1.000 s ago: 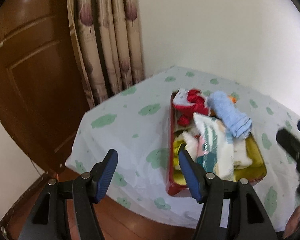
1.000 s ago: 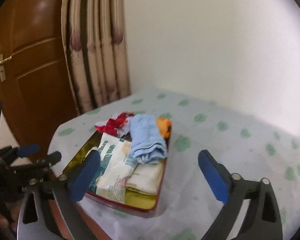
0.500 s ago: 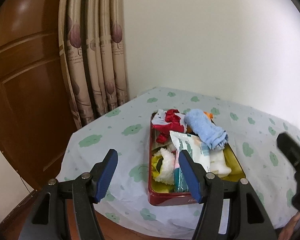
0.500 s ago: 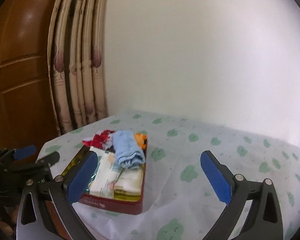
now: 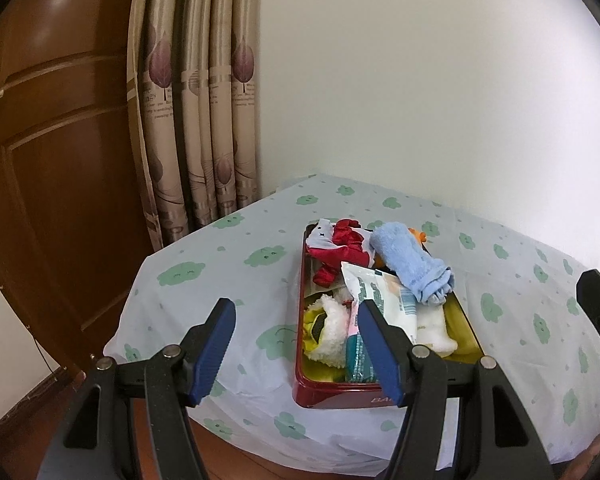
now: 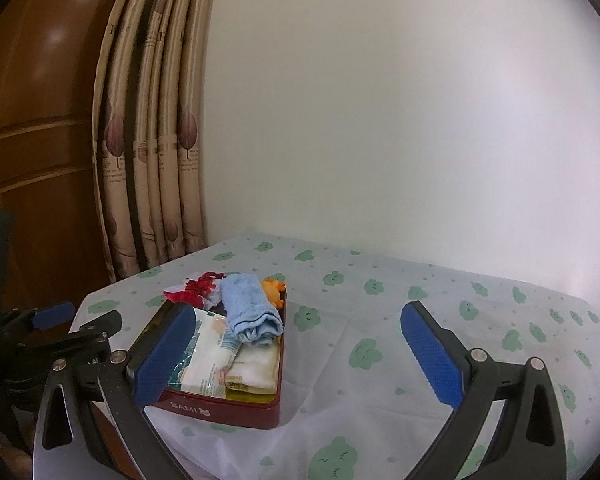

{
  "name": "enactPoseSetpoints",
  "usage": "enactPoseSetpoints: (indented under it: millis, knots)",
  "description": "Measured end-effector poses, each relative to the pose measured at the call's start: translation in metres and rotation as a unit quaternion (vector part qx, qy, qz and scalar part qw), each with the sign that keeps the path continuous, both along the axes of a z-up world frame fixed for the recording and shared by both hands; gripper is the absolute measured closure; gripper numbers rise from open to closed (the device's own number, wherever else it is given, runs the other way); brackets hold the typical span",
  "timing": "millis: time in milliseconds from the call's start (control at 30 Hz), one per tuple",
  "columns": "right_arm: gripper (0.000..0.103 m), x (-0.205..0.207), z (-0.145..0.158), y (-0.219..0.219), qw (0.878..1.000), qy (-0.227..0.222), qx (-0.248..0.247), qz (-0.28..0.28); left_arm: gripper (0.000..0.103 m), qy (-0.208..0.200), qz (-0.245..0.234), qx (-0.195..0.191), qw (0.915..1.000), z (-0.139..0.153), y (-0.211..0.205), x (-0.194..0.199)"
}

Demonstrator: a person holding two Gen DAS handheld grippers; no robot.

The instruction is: Organize soft objects

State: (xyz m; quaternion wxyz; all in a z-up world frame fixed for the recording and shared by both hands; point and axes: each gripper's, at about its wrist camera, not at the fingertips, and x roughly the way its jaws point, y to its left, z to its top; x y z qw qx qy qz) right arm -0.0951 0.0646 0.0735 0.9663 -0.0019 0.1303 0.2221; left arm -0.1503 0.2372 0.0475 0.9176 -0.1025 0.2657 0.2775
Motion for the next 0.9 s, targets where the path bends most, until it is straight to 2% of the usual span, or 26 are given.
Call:
enactPoseSetpoints:
  millis: [267,633,900]
  knots:
    - [0.001,-0.003,0.0,-0.005,1.0,0.006,-0.008,-0.001,0.038,0.014,-0.009,0.031,0.9994,0.001,-0.013,0.002]
    - [0.001,-0.007,0.001,-0.007,1.0,0.007,-0.015,0.003,0.038,0.017,-0.023,0.017,0.9995,0.002,-0.013,0.003]
    - [0.001,-0.006,0.003,-0.009,1.0,0.01,-0.013,0.001,0.038,0.017,-0.018,0.032,0.9992,0.004,-0.018,0.002]
